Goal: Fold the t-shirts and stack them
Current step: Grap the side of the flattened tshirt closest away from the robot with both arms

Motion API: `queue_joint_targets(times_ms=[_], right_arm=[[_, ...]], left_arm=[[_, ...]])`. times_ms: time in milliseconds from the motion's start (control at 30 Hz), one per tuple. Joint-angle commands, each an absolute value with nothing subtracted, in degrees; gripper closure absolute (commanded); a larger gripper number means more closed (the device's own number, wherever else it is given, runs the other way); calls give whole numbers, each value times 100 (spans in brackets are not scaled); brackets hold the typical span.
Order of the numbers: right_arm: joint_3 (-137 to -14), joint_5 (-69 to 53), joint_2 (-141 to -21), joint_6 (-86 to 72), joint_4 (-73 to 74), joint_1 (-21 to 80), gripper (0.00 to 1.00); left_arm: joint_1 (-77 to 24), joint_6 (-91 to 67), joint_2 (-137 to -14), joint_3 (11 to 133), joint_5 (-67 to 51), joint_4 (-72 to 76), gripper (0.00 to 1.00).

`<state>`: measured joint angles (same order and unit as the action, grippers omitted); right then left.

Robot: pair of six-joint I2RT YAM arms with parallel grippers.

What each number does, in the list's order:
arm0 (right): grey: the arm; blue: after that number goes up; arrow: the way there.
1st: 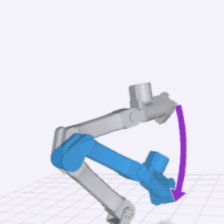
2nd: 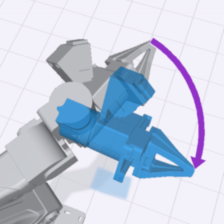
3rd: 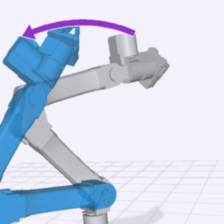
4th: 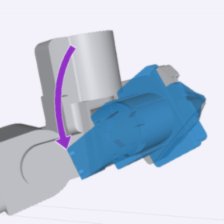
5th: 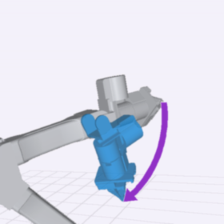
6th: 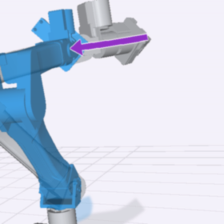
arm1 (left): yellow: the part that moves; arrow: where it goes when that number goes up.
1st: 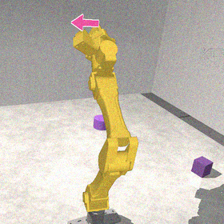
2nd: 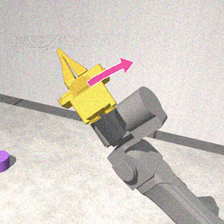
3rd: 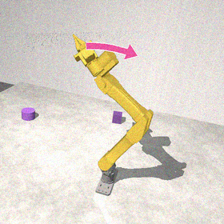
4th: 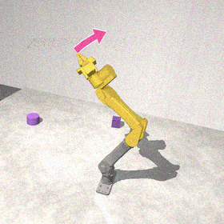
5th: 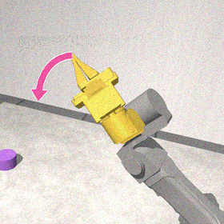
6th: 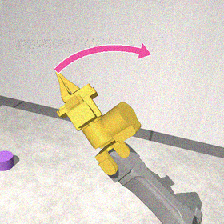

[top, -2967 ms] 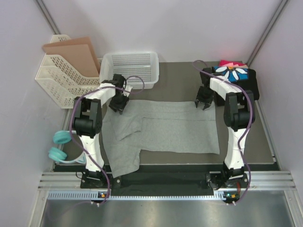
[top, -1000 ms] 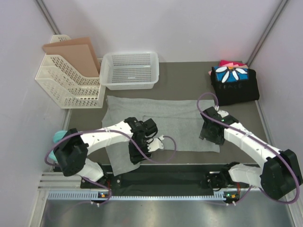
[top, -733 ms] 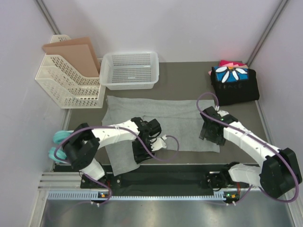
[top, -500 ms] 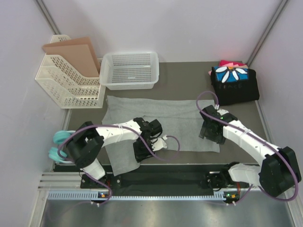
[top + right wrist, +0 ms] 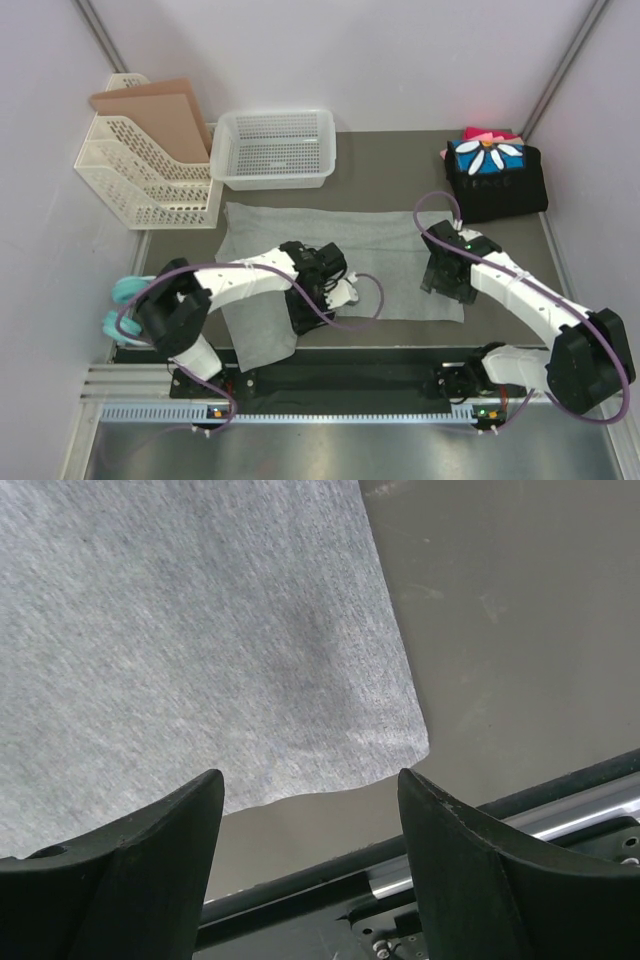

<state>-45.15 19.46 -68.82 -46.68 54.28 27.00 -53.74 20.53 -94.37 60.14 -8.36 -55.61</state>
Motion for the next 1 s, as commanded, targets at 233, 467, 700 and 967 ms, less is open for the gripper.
queue_joint_targets(times_ms=[233,467,700,967], right_arm=[[-4755,2074,-6706,-4553,5511,2769,30],[-4763,2074,-6724,-4553,5519,2777,29],[-4851,2074,-6697,-4597,5633,2777,29],[-4948,2118,-6759,-4632,5695,2777,28]], left_arm=[[-4816,2565,-6752,4695,1025,-5414,25],[-4825,3111,-6214,4228,616,-5933,27],[-4878,3252,-6653,4587,-375,-6292,23],[-5131,3595,-6558,4493,-229,-6715,22]])
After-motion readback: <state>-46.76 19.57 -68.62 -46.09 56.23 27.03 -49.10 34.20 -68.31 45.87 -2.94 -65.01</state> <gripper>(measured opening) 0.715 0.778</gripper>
